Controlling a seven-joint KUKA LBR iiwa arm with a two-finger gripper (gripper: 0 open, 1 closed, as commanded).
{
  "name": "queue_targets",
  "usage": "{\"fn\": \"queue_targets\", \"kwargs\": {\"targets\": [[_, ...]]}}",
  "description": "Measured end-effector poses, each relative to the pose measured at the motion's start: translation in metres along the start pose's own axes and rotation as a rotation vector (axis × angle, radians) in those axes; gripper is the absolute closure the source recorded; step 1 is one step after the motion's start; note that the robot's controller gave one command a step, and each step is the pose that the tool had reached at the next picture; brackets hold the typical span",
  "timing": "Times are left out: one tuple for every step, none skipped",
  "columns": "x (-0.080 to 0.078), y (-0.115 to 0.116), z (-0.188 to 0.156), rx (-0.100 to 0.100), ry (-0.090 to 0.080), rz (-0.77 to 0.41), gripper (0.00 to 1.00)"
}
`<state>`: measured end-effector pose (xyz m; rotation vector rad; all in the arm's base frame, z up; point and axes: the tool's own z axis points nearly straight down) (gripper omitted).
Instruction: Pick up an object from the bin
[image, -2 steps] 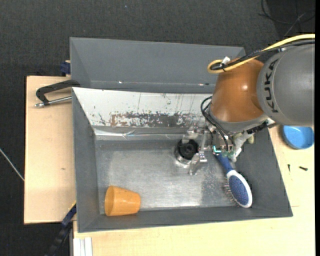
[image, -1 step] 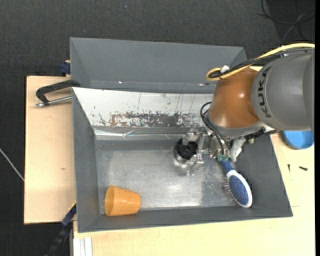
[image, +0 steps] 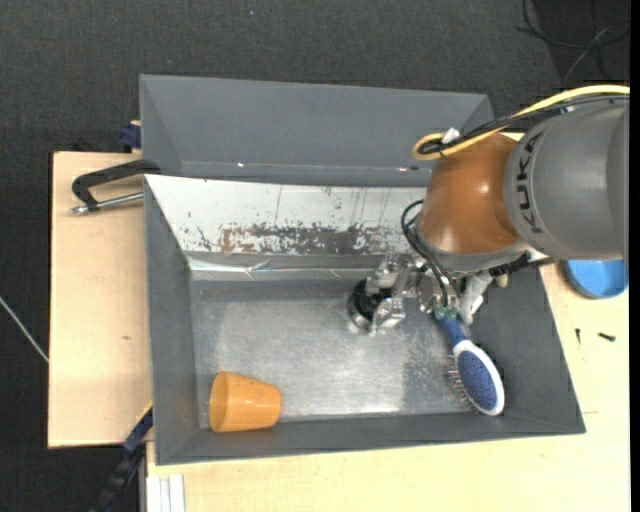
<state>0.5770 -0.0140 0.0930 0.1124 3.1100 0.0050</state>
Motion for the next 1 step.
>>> {"fn": "queue_targets", "kwargs": {"targets": [[-0.0047,-0.0027,-0.1410,0.003,0.014,-0.082,1.00]]}}
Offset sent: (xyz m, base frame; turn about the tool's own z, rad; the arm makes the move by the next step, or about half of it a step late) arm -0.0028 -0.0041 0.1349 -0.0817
